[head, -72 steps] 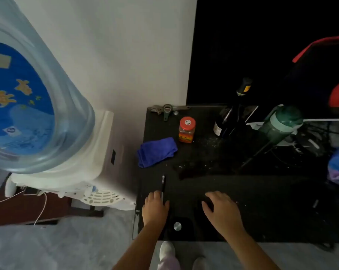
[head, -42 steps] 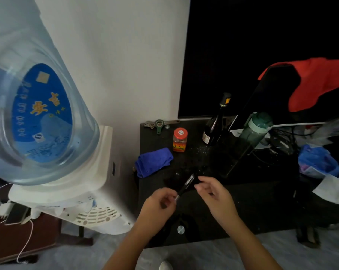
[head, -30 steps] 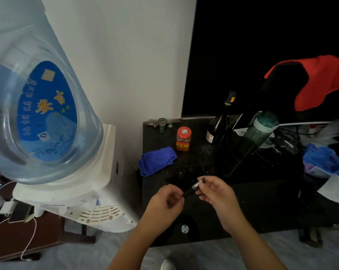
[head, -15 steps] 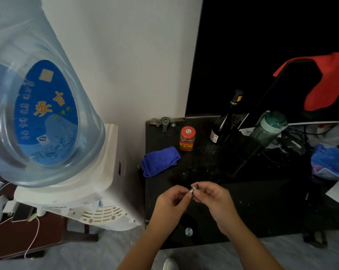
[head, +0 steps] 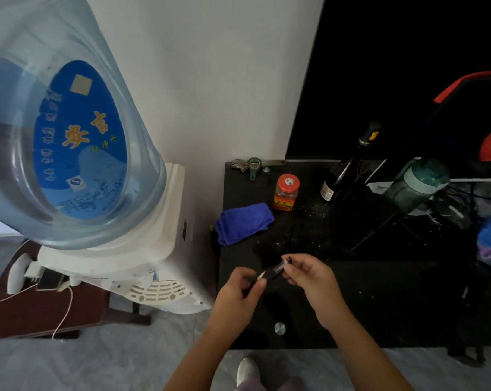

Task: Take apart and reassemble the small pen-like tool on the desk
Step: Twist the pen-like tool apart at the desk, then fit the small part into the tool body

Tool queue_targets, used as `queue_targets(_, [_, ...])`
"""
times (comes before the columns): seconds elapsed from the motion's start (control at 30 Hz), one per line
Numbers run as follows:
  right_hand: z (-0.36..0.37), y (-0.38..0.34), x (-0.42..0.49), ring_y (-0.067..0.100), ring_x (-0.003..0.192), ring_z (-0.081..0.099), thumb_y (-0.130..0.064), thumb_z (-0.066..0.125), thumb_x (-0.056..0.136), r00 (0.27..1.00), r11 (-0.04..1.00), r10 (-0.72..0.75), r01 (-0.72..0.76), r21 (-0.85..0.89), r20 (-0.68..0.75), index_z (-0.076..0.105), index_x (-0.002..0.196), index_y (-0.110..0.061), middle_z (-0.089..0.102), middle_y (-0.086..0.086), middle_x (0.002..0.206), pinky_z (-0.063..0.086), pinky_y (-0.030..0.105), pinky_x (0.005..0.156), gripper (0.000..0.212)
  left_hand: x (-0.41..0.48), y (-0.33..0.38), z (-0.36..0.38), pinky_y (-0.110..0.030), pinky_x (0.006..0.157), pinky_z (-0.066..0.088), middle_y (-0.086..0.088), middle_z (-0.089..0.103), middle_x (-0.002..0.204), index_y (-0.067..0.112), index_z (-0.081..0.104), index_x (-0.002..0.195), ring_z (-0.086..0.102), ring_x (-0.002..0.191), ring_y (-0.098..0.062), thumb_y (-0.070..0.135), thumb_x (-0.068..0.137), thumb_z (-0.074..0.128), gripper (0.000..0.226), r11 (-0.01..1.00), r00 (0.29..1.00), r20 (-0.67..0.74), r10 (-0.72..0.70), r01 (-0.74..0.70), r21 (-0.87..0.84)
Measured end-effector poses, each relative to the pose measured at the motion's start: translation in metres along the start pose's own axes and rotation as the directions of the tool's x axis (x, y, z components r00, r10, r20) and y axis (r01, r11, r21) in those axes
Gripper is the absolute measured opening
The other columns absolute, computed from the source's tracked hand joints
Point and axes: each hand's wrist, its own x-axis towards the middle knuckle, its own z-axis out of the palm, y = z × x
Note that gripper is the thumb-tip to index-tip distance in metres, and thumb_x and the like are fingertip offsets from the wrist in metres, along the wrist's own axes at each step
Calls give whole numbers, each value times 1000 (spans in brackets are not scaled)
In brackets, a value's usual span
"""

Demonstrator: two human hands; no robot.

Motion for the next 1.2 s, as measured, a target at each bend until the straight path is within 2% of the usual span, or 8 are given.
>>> queue_targets(0.2, [-3,60,29,9,77,61,-9,60,83,982,950,152,-177,-256,-115,59,100,-11,64,0,84,43,18,61,17,-4,-23,-15,-33,74,49,6,61,72,33,47,76,59,71,-13,16,88,51,22,988,988,29,-155,155,-8])
queue_targets(0.33, [3,94,42,17,82,62,-12,62,81,974,870,206,-227,-437,-96,61,86,-13,65,2,83,52,32,78,5,-10,-25,-21,-14,59,49,3,61,68,30,49,79,58,60,-5,7,88,50,24,982,990,33,-140,143,-122])
queue_targets(0.43, [9,106,48,21,86,63,-11,63,81,968,849,229,-252,-465,-106,62,83,-11,63,1,79,53,39,84,3,-12,-26,-24,-14,57,49,1,61,67,32,54,81,57,55,-2,6,87,52,27,978,994,-23,-106,100,-184])
queue_targets(0.57, [14,118,53,20,84,63,-16,62,81,958,801,264,-282,-529,-111,62,88,-12,64,3,84,53,38,80,8,-16,-30,-25,-13,57,50,3,60,66,37,55,79,58,55,3,4,86,54,34,980,992,-96,-85,66,-188])
queue_targets(0.77, [14,122,56,13,81,54,-21,60,83,947,723,270,-320,-612,-177,60,97,-12,61,1,88,45,29,71,17,-18,-30,-24,-10,63,49,6,60,72,36,53,86,60,66,1,7,87,51,29,987,994,-48,-101,95,-129])
queue_targets(0.9, [8,106,46,18,92,59,-16,61,83,954,811,246,-298,-504,-169,58,104,-10,64,8,101,46,29,76,22,-17,-26,-22,-7,60,48,9,63,73,33,53,85,61,62,4,8,86,55,26,988,992,-35,-121,117,-106])
queue_targets(1.07, [10,52,15,13,76,59,-10,59,83,980,960,197,-197,-198,-22,62,93,-18,63,3,86,44,21,63,13,-13,-16,-18,-6,55,46,8,64,67,30,57,75,58,54,6,7,80,63,24,985,994,-53,-98,89,-147])
queue_targets(1.2, [17,18,-6,14,71,55,-17,58,85,968,969,238,-242,53,73,65,93,-16,62,3,78,43,26,67,11,-10,-7,-13,-21,63,52,8,66,65,28,60,71,62,61,-1,6,76,68,23,977,994,-66,-84,69,-204])
